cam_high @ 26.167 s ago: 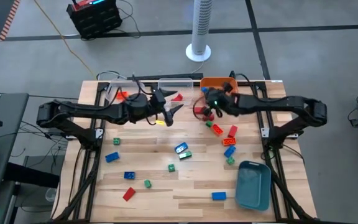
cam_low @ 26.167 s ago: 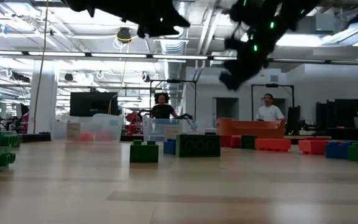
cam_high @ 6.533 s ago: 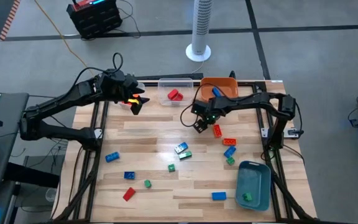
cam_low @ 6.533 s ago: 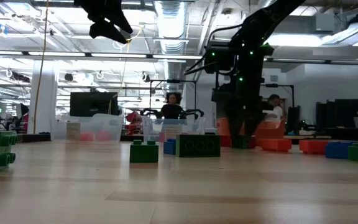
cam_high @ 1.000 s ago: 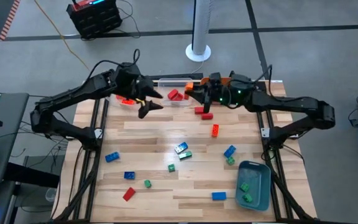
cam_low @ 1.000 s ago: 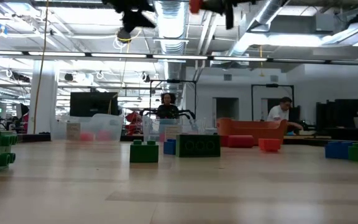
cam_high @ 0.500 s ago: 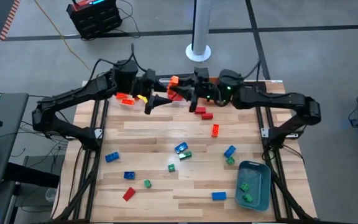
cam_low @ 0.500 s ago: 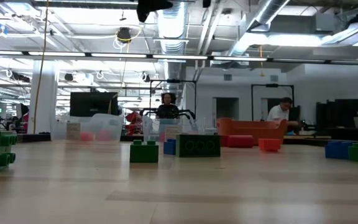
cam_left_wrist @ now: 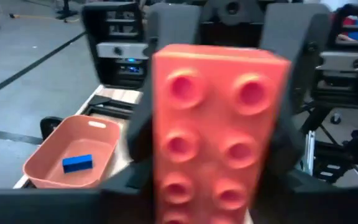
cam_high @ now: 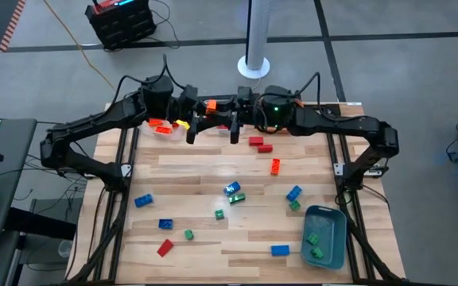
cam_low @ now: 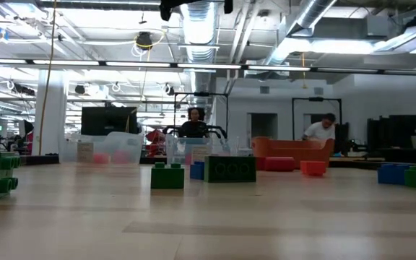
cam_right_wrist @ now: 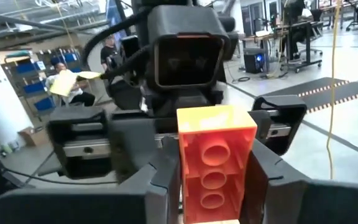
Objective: Sort blocks
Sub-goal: Put the orange game piece into the left transparent bin
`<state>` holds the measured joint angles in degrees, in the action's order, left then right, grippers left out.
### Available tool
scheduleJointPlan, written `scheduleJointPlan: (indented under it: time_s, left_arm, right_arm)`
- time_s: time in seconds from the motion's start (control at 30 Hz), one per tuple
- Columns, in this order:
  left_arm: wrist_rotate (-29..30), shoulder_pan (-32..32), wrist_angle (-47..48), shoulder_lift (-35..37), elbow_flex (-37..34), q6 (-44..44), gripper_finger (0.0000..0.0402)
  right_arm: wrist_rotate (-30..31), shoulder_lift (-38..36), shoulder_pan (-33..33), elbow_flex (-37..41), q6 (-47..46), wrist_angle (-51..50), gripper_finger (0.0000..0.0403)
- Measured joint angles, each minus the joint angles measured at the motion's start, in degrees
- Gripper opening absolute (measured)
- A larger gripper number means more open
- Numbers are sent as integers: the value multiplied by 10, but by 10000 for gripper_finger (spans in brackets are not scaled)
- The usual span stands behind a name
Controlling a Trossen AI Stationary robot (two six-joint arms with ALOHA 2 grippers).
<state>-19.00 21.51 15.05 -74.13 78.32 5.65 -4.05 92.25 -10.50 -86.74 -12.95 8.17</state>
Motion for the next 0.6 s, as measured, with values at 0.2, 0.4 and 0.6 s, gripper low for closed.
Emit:
scheduleJointPlan:
  time_s: [0.2,0.4,0.6]
  left_arm:
    - [-9,17,2,0,0,9,126]
    - [-17,70,46,17,0,32,126]
    - [-26,179,204,26,1,9,126]
  right_arm:
    - [-2,0,-1,0,-3,1,150]
    - [1,-25,-13,0,0,-54,243]
    - [53,-89,-30,-1,8,-207,274]
